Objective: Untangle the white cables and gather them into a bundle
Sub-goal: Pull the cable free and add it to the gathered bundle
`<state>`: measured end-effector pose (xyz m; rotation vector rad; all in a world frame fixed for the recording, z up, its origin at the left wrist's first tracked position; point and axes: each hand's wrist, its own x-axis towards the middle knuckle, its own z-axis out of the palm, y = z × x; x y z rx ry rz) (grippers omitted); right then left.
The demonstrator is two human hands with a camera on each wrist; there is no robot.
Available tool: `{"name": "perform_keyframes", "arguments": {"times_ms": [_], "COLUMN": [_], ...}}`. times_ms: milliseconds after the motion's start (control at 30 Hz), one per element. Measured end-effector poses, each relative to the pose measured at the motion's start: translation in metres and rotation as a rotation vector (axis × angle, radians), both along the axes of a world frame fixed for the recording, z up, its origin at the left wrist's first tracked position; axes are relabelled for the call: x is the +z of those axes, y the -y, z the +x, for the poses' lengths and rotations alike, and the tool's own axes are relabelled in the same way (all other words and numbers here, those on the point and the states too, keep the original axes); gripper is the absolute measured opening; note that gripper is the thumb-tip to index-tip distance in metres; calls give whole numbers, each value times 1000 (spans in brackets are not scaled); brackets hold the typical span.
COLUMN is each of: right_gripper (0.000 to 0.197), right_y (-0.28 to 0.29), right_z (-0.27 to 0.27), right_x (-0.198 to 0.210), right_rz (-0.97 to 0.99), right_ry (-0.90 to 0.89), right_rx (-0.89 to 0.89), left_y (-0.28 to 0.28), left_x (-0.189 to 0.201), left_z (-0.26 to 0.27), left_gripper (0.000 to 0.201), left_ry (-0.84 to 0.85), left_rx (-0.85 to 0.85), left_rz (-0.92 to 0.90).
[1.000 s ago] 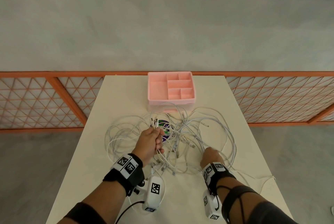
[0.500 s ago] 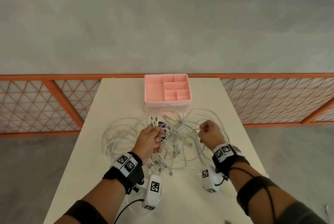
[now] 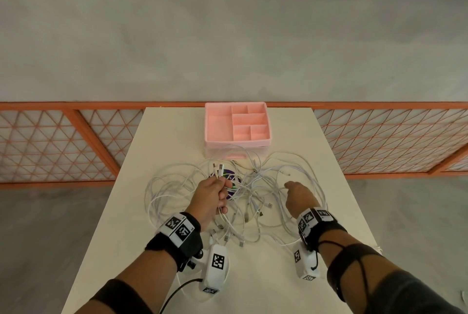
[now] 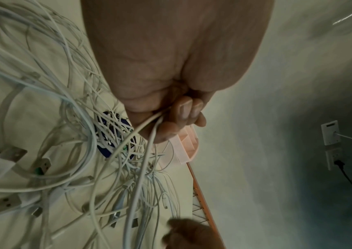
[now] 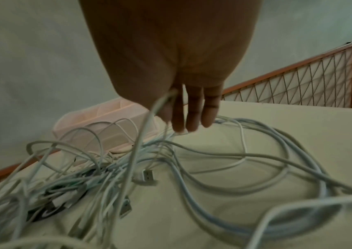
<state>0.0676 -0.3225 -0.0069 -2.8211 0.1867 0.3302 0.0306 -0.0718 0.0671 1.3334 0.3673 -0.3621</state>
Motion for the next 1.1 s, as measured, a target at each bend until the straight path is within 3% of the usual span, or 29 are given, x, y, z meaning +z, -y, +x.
{"name": "perform_keyframes", "arguments": {"times_ms": [100, 167, 400, 667, 800, 933, 1100], "right_gripper": [26, 27, 39, 31, 22, 16, 13], "right_y": [-6, -9, -34, -48, -37, -15, -7], "right_z": [-10, -12, 15, 34, 38, 52, 54], "right_x": [-7, -12, -10, -13, 5, 61, 128], "right_rz": [-195, -288, -203, -247, 45, 321, 555], "right_ry": [-164, -153, 85, -160, -113, 109, 273], "right_rx": [-16, -1, 181, 255, 86, -98, -30], "left_y": [0, 0, -4, -5, -3, 2, 13], "left_x": [-1, -3, -10, -9, -8, -1, 12], "left_z": [3, 5, 10, 17, 19, 23, 26], "left_gripper": [27, 28, 29, 30, 29, 30, 32], "left_ry": [-4, -7, -16, 3, 22, 40, 88], "left_rx": [3, 3, -8, 8, 22, 38, 15], "left_rz": [-2, -4, -5, -33, -47, -88, -116]}}
